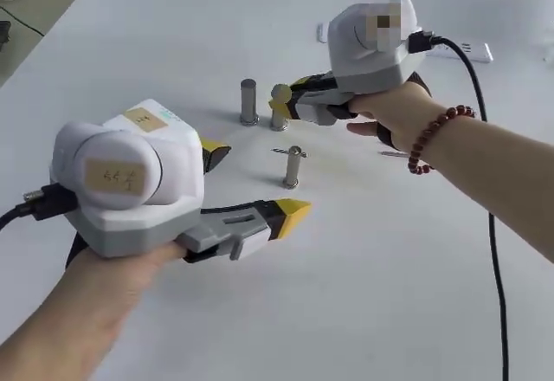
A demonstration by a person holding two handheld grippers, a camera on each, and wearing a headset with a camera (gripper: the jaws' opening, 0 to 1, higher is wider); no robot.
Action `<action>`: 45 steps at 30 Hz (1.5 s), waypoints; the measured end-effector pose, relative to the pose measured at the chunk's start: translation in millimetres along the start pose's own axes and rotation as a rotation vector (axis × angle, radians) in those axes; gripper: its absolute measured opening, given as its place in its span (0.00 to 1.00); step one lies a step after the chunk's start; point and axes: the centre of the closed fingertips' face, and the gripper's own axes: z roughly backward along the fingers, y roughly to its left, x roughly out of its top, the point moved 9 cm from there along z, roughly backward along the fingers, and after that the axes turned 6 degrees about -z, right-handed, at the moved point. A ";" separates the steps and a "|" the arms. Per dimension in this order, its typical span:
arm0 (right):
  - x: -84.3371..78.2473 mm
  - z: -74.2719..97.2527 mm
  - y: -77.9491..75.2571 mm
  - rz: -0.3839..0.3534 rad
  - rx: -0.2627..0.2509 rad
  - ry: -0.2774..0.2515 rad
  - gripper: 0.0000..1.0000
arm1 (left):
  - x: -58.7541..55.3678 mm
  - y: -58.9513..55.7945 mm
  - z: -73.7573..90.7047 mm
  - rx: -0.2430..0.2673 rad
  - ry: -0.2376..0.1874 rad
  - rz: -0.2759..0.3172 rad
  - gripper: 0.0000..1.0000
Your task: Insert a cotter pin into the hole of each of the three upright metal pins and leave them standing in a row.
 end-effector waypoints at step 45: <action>-30.3 82.0 14.8 -0.007 -0.076 0.031 0.08 | 10.6 -16.3 17.4 -0.002 0.002 -0.020 0.67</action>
